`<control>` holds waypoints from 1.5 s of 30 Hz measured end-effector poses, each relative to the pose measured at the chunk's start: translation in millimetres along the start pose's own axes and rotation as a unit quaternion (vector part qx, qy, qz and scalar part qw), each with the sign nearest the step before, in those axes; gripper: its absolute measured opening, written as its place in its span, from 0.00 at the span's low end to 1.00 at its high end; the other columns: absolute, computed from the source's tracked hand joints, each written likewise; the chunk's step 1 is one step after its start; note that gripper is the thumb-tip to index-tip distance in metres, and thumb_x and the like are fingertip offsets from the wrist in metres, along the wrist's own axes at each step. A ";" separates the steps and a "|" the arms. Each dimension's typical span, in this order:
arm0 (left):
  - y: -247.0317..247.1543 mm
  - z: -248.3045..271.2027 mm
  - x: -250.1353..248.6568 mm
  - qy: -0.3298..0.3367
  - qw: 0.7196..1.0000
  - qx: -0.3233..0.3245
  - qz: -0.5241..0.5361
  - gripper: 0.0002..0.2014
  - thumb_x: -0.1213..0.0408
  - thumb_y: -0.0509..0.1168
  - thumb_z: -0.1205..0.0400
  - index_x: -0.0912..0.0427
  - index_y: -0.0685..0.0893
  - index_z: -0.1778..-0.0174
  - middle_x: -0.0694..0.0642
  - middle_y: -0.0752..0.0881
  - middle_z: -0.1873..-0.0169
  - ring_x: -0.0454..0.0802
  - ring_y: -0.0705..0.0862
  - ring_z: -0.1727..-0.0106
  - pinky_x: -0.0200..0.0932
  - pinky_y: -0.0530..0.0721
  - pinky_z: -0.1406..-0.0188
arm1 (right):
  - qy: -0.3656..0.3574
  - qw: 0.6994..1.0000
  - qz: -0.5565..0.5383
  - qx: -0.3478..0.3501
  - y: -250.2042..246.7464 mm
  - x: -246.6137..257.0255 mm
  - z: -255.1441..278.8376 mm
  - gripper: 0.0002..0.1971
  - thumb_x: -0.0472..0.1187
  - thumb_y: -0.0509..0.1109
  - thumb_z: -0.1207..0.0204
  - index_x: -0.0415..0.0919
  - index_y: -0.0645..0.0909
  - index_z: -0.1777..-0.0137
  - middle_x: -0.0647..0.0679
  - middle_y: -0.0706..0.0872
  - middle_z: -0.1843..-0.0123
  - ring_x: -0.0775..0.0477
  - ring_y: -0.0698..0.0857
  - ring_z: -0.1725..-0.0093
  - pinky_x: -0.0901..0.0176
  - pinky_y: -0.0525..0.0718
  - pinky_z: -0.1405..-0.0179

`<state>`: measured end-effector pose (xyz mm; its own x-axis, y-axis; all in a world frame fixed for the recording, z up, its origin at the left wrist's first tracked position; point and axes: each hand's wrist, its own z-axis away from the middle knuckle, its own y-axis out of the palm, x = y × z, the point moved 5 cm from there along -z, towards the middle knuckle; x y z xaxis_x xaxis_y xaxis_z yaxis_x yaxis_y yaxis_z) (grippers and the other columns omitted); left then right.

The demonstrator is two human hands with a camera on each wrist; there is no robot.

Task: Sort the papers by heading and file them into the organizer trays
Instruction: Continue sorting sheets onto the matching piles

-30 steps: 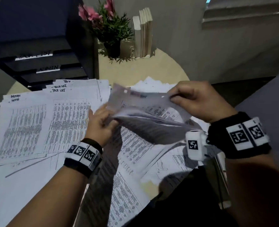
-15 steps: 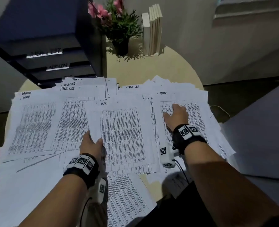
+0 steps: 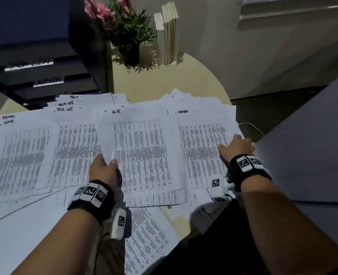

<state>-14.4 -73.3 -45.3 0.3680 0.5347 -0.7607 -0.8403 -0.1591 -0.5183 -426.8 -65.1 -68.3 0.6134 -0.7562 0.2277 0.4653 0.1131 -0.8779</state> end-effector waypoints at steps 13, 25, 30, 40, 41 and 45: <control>67.4 20.4 -17.7 -0.017 0.986 0.106 -0.129 0.16 0.64 0.65 0.20 0.61 0.65 0.67 0.59 0.68 0.71 0.53 0.69 0.66 0.45 0.66 0.69 | -0.108 0.979 -0.171 0.029 -0.2 -0.5 2.7 0.19 0.44 0.66 0.18 0.30 0.77 0.34 0.35 0.82 0.34 0.36 0.80 0.34 0.53 0.77 0.39; 113.0 50.2 -35.2 0.024 0.984 0.152 -0.090 0.08 0.61 0.59 0.19 0.60 0.71 0.61 0.63 0.78 0.66 0.60 0.78 0.67 0.50 0.78 0.67 | -0.174 0.947 -0.253 0.093 12.3 15.5 30.1 0.20 0.35 0.69 0.21 0.43 0.77 0.30 0.49 0.84 0.39 0.47 0.83 0.40 0.60 0.77 0.39; 101.8 28.9 -39.5 0.127 0.941 0.124 -0.288 0.21 0.68 0.58 0.15 0.60 0.71 0.24 0.67 0.68 0.24 0.65 0.67 0.24 0.59 0.70 0.26 | -0.112 0.918 -0.373 0.069 -13.4 -1.0 6.5 0.15 0.35 0.71 0.25 0.48 0.84 0.41 0.46 0.89 0.46 0.41 0.88 0.46 0.43 0.86 0.39; 120.0 38.7 -48.7 0.173 0.931 0.144 -0.286 0.27 0.70 0.62 0.18 0.62 0.68 0.21 0.67 0.80 0.34 0.65 0.79 0.34 0.53 0.78 0.34 | -0.086 0.956 -0.269 0.076 -3.2 0.8 11.7 0.20 0.39 0.64 0.16 0.32 0.75 0.26 0.38 0.79 0.28 0.38 0.77 0.28 0.63 0.68 0.39; 115.9 33.8 -44.2 0.157 0.937 0.115 -0.289 0.24 0.70 0.63 0.19 0.64 0.72 0.25 0.69 0.76 0.31 0.66 0.77 0.33 0.53 0.76 0.34 | -0.095 0.961 -0.254 0.060 -3.5 4.1 12.7 0.19 0.39 0.64 0.16 0.33 0.76 0.28 0.38 0.79 0.28 0.36 0.78 0.29 0.62 0.70 0.39; 102.1 22.4 -36.7 0.077 0.966 0.048 -0.242 0.08 0.70 0.63 0.22 0.64 0.76 0.48 0.67 0.72 0.33 0.64 0.77 0.43 0.49 0.77 0.46 | -0.113 0.985 -0.130 -0.006 -1.2 9.8 8.4 0.18 0.46 0.65 0.18 0.38 0.80 0.32 0.37 0.72 0.27 0.31 0.74 0.30 0.44 0.74 0.28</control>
<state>-122.6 -90.6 -61.6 0.7759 0.3961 -0.4910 -0.5849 0.1600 -0.7951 -416.0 -67.2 -61.5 0.6014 -0.5959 0.5322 0.6188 -0.0739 -0.7820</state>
